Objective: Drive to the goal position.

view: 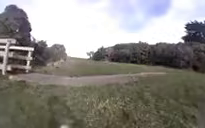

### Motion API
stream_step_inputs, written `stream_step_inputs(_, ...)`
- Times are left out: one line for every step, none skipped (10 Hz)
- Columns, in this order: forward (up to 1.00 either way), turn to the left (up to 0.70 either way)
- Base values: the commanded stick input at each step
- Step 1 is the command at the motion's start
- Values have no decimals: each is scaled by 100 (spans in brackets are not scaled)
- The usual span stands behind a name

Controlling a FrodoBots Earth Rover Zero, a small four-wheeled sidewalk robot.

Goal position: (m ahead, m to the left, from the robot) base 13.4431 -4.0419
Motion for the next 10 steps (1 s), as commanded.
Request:
stream_step_inputs(85,0)
stream_step_inputs(85,0)
stream_step_inputs(85,0)
stream_step_inputs(85,0)
stream_step_inputs(85,0)
stream_step_inputs(85,0)
stream_step_inputs(85,-3)
stream_step_inputs(85,-24)
stream_step_inputs(85,-33)
stream_step_inputs(85,-34)
